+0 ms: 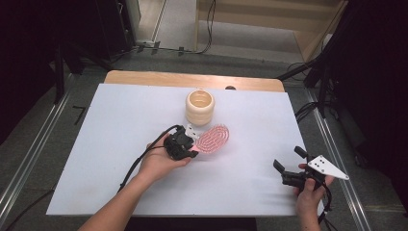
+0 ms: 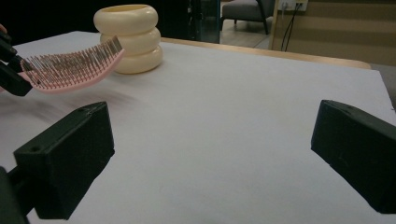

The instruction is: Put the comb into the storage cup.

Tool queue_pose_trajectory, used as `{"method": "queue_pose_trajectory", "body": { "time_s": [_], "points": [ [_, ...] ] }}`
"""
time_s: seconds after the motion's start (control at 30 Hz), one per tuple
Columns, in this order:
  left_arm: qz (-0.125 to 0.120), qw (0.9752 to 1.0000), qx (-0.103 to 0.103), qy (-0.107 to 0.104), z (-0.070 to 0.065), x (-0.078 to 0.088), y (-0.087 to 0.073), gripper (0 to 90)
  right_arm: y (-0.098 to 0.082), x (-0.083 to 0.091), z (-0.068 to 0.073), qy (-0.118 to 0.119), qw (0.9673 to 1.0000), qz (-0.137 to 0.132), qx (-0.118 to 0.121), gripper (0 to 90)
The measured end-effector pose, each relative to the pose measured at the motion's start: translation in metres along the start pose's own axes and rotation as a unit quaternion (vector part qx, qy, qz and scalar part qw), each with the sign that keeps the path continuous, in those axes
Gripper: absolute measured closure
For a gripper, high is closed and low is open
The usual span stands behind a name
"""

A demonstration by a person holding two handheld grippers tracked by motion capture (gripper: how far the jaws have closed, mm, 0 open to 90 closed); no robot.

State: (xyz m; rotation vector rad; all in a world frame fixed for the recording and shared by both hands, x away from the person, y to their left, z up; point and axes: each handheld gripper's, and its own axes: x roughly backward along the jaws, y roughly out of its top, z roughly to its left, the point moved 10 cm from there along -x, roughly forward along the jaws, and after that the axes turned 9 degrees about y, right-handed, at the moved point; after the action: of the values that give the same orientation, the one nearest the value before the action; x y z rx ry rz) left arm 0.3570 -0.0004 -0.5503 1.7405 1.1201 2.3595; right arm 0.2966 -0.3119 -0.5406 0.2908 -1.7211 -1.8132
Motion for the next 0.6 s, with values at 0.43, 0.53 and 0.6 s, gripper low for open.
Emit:
{"method": "queue_pose_trajectory", "body": {
  "time_s": [0.43, 0.53, 0.6],
  "points": [
    [-0.047, 0.9987, 0.018, 0.012, 0.004, 0.019, 0.0, 70.5, 0.0, 0.001, -0.001, -0.004, 1.0, 0.001, -0.005, 0.0],
    [-0.063, 0.9976, 0.024, 0.013, 0.004, 0.023, 0.0, 70.5, 0.0, 0.001, -0.001, -0.005, 1.0, 0.002, -0.001, 0.0],
    [-0.072, 0.997, 0.025, 0.015, 0.004, 0.027, 0.0, 70.5, 0.0, 0.001, -0.001, -0.008, 1.0, 0.004, 0.001, 0.0]
  ]
}}
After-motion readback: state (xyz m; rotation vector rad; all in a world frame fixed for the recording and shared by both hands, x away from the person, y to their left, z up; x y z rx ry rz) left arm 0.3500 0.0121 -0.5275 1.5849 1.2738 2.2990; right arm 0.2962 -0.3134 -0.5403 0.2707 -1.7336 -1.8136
